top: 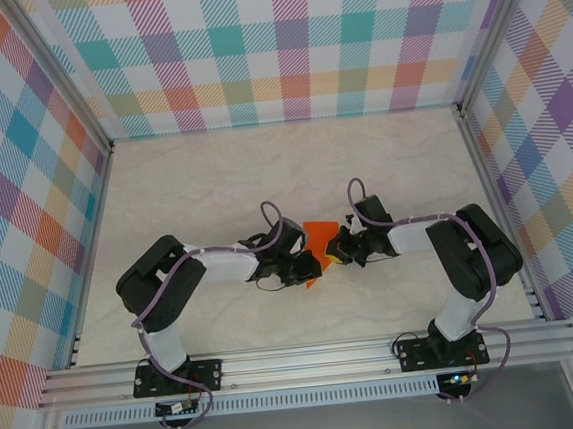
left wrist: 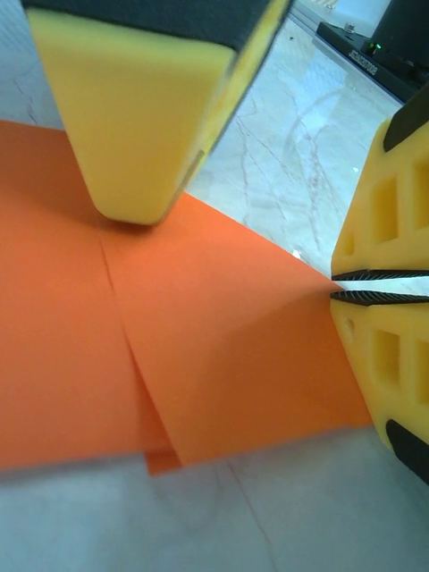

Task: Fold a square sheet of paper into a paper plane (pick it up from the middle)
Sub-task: Third fold the triangle at the center of the table.

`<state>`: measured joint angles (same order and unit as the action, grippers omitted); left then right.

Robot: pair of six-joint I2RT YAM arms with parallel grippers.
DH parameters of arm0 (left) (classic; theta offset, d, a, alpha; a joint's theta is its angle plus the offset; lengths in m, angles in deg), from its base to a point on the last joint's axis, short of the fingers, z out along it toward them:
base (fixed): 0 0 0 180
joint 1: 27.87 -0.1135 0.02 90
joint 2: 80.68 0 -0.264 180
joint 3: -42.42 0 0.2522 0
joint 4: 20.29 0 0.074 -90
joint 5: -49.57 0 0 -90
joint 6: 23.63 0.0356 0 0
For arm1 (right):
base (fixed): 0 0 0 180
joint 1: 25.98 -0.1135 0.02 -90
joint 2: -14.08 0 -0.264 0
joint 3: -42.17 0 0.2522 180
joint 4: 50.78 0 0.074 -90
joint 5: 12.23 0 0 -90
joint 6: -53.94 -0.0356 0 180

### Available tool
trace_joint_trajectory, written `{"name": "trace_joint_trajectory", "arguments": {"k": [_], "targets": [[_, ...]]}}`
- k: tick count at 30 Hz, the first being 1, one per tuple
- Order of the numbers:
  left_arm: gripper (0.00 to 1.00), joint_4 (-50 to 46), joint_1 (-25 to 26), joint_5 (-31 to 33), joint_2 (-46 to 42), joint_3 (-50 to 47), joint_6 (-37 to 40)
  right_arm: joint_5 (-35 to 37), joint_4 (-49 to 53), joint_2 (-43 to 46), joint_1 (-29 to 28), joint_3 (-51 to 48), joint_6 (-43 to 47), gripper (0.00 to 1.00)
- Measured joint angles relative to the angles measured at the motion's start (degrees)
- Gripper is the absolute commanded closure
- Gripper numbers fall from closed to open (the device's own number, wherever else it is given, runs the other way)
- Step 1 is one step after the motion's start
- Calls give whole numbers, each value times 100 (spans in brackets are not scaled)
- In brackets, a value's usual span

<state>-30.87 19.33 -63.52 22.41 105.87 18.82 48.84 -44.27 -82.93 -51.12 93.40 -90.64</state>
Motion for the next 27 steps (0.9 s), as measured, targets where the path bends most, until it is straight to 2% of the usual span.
{"name": "trace_joint_trajectory", "arguments": {"k": [10,17,27], "targets": [[84,20,-101,-199,-236,-319,-79,20,13,0,0,2,26,95],[82,-356,-101,-179,-621,-380,-96,26,20,9,-2,2,61,95],[81,-2,-101,-391,-588,-105,-544,42,22,11,-4,2,61,95]]}}
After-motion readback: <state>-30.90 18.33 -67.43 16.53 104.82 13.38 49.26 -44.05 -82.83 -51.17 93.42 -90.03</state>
